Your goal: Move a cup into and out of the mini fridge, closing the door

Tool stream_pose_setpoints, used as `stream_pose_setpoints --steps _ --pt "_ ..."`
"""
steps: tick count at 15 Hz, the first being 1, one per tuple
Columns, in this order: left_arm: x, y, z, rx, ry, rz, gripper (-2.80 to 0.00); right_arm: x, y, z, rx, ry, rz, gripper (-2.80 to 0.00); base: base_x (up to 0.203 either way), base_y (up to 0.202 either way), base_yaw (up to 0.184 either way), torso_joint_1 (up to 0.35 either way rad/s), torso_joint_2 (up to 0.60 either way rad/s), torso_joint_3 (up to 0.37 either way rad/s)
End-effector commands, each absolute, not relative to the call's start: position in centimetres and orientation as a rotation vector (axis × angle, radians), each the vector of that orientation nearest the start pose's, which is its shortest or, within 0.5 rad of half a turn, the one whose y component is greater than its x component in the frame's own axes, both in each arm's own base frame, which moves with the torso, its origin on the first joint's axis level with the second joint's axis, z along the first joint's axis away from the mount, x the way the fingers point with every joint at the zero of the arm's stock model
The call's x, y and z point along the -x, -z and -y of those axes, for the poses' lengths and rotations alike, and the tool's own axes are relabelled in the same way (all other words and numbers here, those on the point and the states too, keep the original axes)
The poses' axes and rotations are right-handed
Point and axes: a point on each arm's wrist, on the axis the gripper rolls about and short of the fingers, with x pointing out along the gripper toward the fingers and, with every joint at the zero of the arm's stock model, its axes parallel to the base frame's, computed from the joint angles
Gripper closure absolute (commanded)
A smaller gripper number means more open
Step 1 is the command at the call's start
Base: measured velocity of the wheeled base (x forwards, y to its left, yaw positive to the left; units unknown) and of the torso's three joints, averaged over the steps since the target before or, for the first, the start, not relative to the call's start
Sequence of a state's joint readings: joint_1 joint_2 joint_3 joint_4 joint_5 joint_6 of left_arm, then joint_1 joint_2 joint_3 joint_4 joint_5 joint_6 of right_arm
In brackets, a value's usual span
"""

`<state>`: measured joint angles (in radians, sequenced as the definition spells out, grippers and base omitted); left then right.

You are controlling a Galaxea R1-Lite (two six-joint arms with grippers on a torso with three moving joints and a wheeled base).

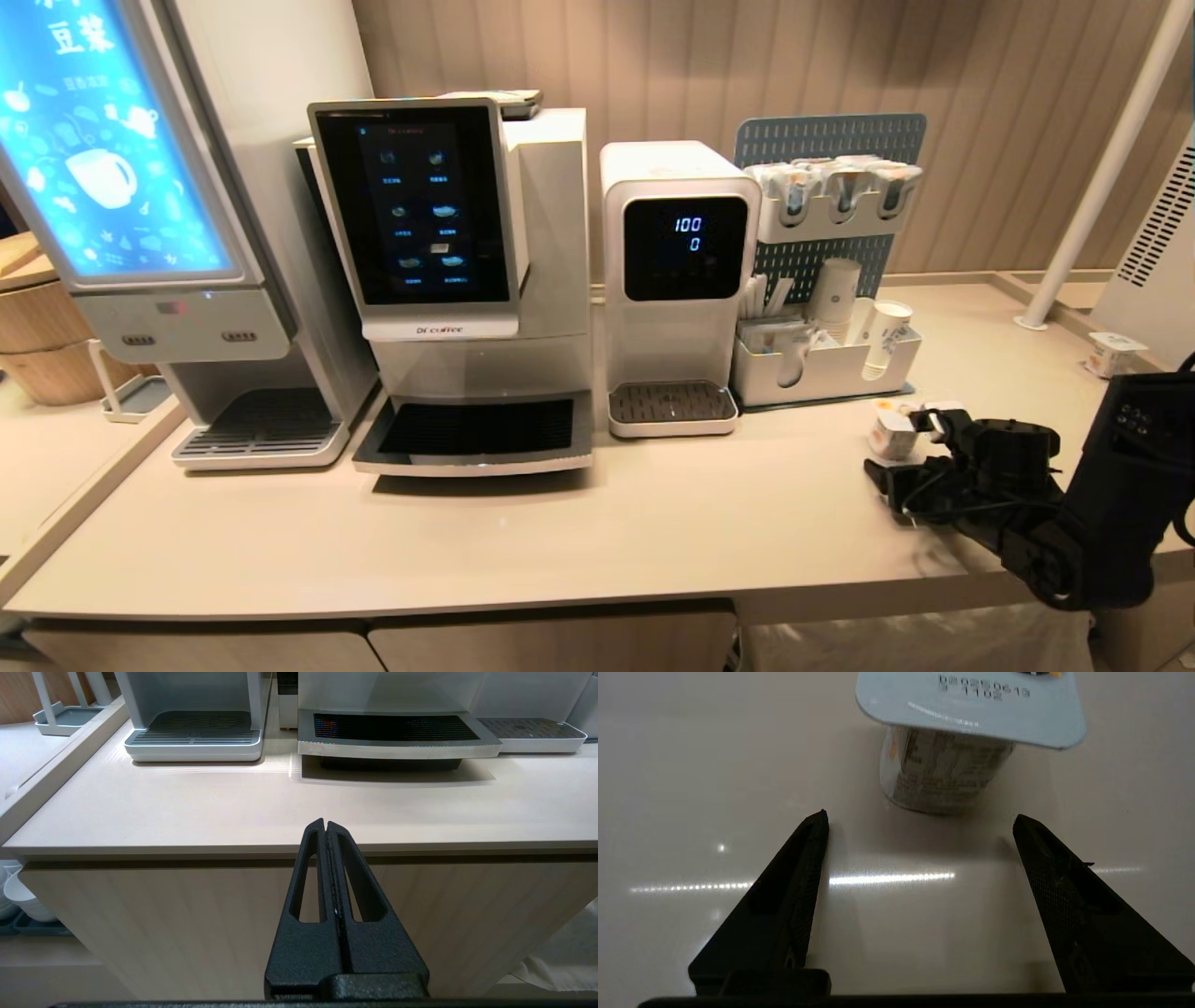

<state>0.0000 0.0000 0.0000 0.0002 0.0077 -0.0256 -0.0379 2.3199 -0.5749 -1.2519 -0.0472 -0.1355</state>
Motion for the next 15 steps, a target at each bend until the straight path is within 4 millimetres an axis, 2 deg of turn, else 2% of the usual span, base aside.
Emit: stream_pose_setpoints --steps 1,4,11,15 --pt "2.3 -7.5 0.0 0.026 -0.008 -0.003 0.00 -31.0 -0.2 1.3 0.132 0.043 -0.459 -2.80 0.000 0.000 0.000 0.000 0.00 0.000" --pt "2.3 -7.5 0.0 0.026 -0.008 -0.003 0.00 -26.3 -1.9 1.0 0.124 0.023 -0.443 -2.80 0.000 0.000 0.000 0.000 0.00 0.000" --pt "2.3 -7.5 0.0 0.026 -0.008 -0.003 0.00 -17.9 -11.5 0.6 0.111 0.016 -0.121 -2.80 0.000 0.000 0.000 0.000 0.00 0.000" --pt "2.3 -7.5 0.0 0.026 -0.008 -0.003 0.00 -11.8 -16.2 0.4 0.113 0.017 0.019 -2.80 0.000 0.000 0.000 0.000 0.00 0.000"
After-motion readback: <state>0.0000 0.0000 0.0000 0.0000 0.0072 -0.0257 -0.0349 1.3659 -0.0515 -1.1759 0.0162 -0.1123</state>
